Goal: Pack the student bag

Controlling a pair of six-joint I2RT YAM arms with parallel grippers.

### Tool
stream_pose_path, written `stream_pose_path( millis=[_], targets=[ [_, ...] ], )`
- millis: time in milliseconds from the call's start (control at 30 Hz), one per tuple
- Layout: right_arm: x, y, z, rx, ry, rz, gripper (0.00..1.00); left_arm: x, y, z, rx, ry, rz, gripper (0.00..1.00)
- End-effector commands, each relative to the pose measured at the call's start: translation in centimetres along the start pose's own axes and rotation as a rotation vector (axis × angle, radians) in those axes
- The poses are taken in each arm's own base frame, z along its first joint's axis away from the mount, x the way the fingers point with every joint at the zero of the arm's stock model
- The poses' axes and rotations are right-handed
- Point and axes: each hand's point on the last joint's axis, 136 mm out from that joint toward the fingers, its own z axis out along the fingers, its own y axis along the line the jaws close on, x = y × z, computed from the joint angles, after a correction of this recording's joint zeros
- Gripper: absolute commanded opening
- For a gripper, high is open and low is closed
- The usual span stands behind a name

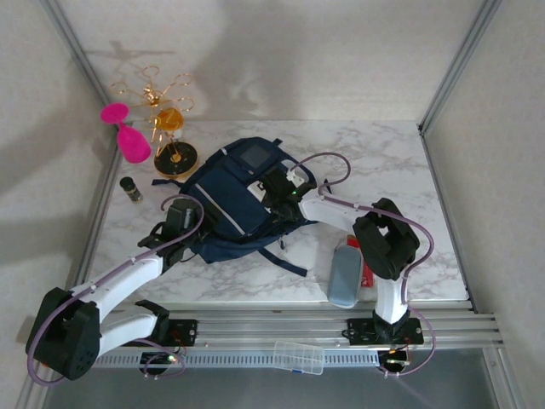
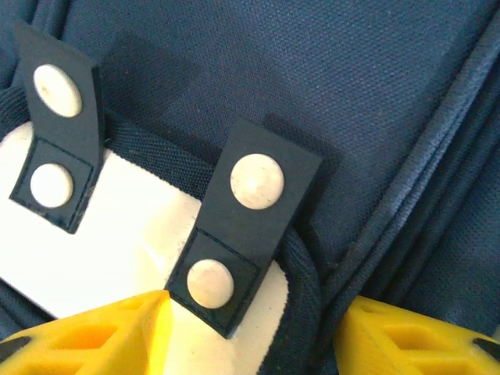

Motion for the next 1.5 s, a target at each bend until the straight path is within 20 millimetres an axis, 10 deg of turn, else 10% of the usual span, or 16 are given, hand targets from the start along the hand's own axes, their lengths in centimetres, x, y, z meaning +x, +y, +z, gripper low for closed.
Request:
stream_pose_path(
  millis=[0,367,900,1067,1300,1467],
  targets=[
    [0.2,0.9,0.6,-0.02,0.004,0.023,0.51,0.3,0.6,0.2,0.0,-0.008,-0.014,0.57],
    [-4.8,4.4,-4.4,-0.372,-0.046,0.07,0.0,0.3,-0.5,1.8,0.009,0.013,0.008,0.57],
    [-11.1,2.2,-12.5,-0.71,-0.09,0.256,0.0,-2.3,-9.7,5.0,0.191,-0.016,-0.031,0.55],
    [-12.1,1.4,-12.3,-0.7,-0.147,0.288,0.0,-4.1,-13.4,6.9,0.172,-0.006,0.071,0.54],
    [-11.9,-0.9,-11.7,-0.659,-0.215,0.408,0.0,-6.6,-13.8,6.4,0.052,0.034,0.227,0.6],
    [-11.3,-1.4,-11.7,-0.649,-0.245,0.48,0.0,-4.7,-13.2,3.5,0.048,0.078,0.275,0.62]
  ],
)
